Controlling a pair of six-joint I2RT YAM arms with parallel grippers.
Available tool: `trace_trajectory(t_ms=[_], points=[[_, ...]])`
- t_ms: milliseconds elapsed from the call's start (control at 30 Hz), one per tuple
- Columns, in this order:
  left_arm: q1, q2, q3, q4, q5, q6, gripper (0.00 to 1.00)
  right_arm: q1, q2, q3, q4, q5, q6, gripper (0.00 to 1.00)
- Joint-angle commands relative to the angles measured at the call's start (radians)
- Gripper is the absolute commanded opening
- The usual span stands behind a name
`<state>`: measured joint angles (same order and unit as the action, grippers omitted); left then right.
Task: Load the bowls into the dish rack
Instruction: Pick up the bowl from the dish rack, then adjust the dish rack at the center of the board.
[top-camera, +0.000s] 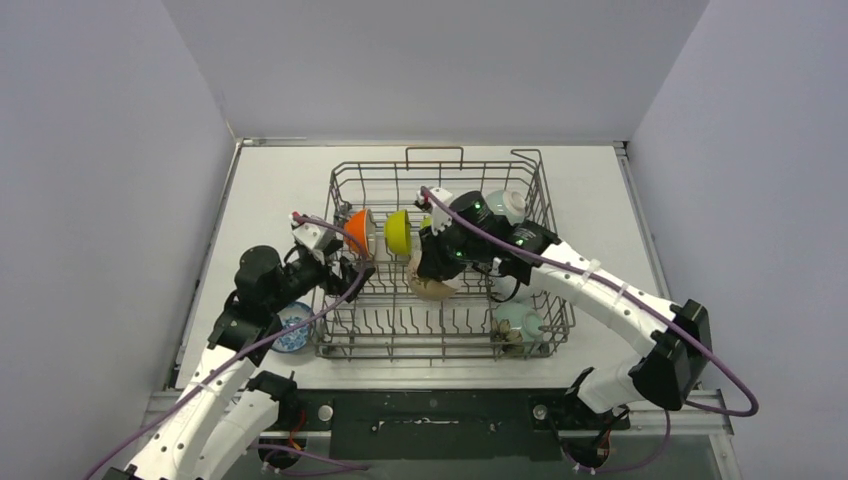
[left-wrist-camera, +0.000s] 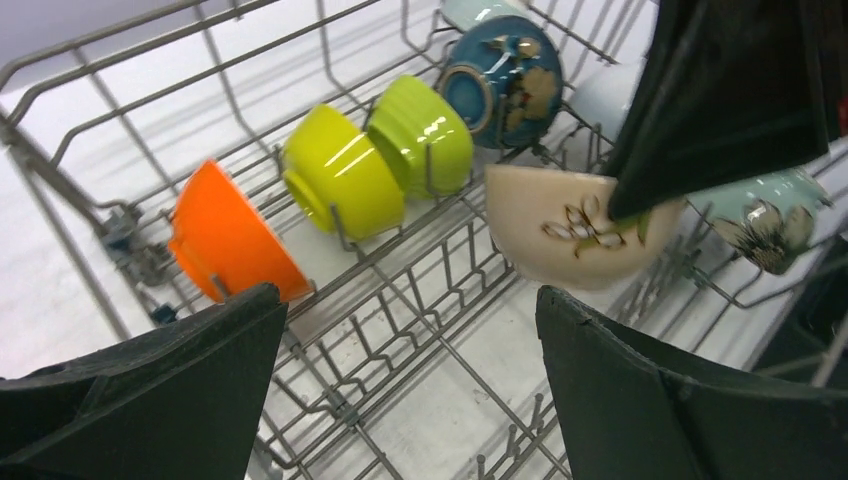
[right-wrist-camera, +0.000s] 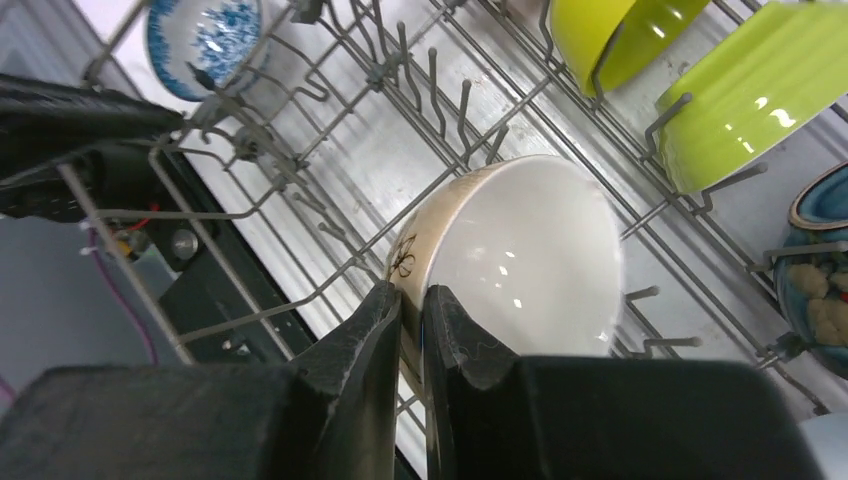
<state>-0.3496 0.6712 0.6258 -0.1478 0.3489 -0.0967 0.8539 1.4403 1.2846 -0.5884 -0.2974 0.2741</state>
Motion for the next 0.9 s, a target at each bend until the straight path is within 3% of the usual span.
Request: trace_trajectory(t_ms=[0,133,400,533,667,867], points=[[0.005,-0.012,-0.032,0.175,0.241,0.164,0.96,-0.084,-0.070,-0.003,0.116,-0.120,-0.088,0.05],[0.003,-0.005,-0.065,0.223,0.434,0.343,0.96,-0.146,-0.082,-0.002,0.088,-0.259,-0.123,0.05],[-0.027,0.004,-0.105,0.238,0.591,0.759,0.96,-0.220,-0.111,-0.018,0.106,-0.451,-0.133,0.05],[-0.079,0.029,-0.125,0.298,0.570,0.909,0.96,-0.223,-0.110,-0.019,0.128,-0.535,-0.118,0.05],[-0.163,0.074,-0.087,0.239,0.489,1.086,0.96,-0.223,-0.103,-0.019,0.149,-0.609,-0.100,0.05],[-0.235,0.169,-0.026,0.207,0.456,1.141,0.96,-0.221,-0.095,-0.014,0.156,-0.666,-0.094,0.05]])
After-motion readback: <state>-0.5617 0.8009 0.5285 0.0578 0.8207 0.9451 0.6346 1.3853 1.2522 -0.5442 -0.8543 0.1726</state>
